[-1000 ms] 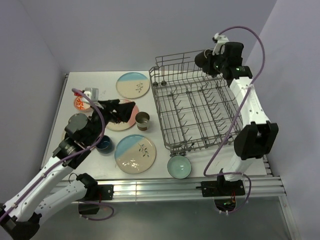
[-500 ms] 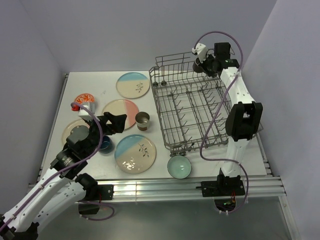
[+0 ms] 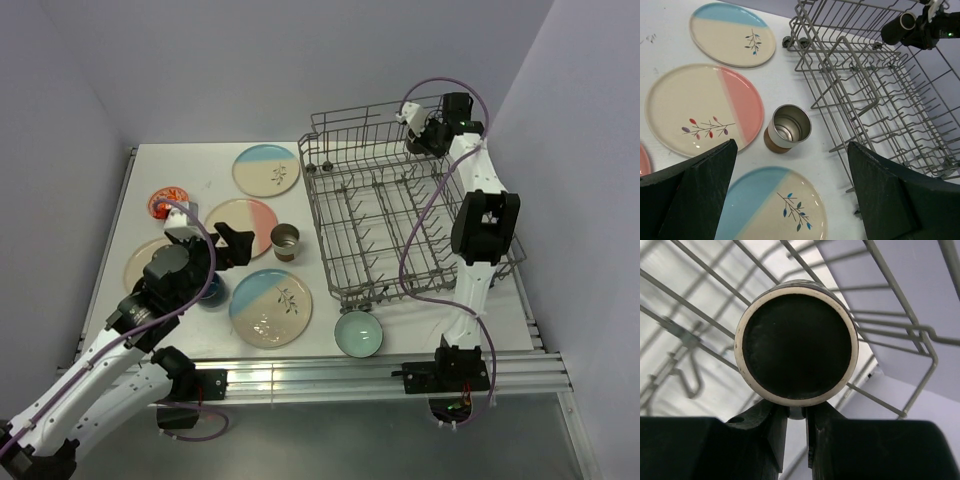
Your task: Load the mixed dishes into the dish rack
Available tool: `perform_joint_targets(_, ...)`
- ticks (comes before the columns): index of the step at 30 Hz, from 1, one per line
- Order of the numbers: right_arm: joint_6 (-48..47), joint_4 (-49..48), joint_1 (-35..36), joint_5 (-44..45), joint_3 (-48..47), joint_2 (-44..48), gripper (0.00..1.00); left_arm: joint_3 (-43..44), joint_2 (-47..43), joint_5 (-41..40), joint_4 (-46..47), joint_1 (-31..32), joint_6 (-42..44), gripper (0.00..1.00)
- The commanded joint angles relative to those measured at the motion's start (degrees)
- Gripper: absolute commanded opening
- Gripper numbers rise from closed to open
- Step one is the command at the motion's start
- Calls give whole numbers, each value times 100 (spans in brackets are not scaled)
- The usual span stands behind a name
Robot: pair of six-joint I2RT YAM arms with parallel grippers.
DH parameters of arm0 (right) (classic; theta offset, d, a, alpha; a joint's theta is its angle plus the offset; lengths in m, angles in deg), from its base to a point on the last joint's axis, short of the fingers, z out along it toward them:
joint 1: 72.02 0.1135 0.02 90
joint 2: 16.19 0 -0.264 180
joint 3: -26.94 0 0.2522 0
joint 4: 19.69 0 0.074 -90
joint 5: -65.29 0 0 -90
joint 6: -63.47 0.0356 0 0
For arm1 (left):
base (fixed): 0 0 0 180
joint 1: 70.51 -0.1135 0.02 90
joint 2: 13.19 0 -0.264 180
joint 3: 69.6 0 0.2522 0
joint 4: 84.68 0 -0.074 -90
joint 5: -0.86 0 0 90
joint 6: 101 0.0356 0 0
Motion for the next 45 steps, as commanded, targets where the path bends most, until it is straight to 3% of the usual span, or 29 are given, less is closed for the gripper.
perform_joint_targets(1, -407, -245, -121, -125, -524, -97, 0, 346, 171, -51, -6, 5, 176, 99)
perform_joint_targets(17, -1479, -394, -227, -327, -753, -730, 0, 373, 409, 37, -23, 5, 53, 99)
perform_joint_targets(31, -1681, -324, -262, -468, -1016, -1143, 0, 452, 672, 116, -32, 5, -9, 99)
perform_joint_targets(45, -1207, -596, -394, -503, -911, -1117, 28, 487, 892, 230, 65, 5, 18, 99)
